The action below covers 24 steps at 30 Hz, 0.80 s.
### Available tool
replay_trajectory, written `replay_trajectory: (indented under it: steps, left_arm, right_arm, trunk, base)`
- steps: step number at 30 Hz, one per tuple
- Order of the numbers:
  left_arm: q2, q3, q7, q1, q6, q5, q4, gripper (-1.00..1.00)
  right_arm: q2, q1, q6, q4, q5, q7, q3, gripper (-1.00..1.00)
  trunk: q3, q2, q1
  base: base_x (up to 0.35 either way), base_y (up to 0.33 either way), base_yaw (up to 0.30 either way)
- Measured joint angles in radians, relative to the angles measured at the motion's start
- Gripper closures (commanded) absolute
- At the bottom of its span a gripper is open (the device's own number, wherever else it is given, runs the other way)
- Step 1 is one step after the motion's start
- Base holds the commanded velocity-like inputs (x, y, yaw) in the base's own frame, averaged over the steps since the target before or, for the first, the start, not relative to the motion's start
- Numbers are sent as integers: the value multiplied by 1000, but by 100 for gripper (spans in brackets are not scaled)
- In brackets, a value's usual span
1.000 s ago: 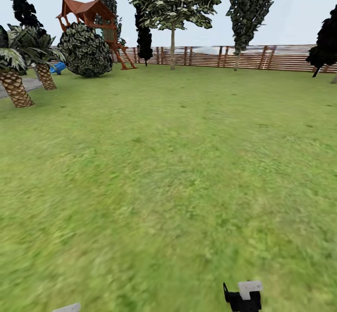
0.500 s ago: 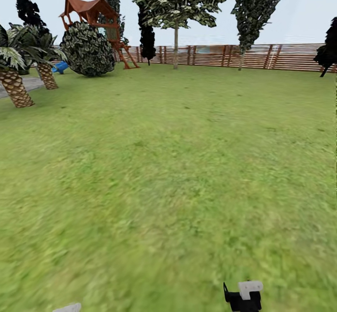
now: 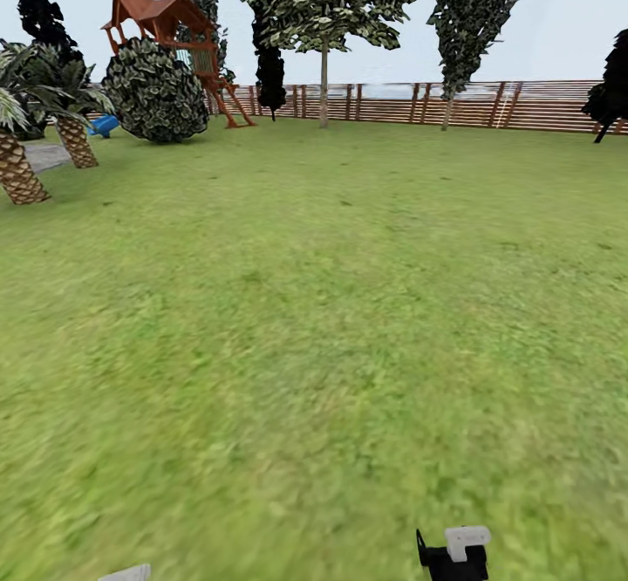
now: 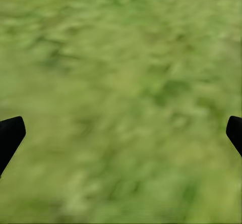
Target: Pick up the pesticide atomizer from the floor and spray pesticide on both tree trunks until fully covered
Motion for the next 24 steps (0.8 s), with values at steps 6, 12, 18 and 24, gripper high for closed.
replay_trajectory:
  steps: [6, 12, 18, 24]
  left_arm:
    - [5, 4, 0, 1, 0, -1, -1, 100]
    - [5, 3, 0, 2, 0, -3, -2, 100]
    - [-4, -1, -3, 2, 1, -6, 0, 100]
    - [-9, -3, -1, 3, -1, 1, 14, 100]
  right_arm:
    - [0, 51, 0, 0, 0, 0, 0, -100]
    - [0, 59, 0, -1, 0, 0, 0, -100]
    - [0, 59, 0, -1, 0, 0, 0, -100]
    - [0, 59, 0, -1, 0, 0, 0, -100]
  trunk:
    - [0, 0, 0]
    - [0, 0, 0]
    - [0, 0, 0]
    - [0, 0, 0]
  base:
    - [338, 0, 0]
    - [338, 0, 0]
    - [338, 0, 0]
    - [338, 0, 0]
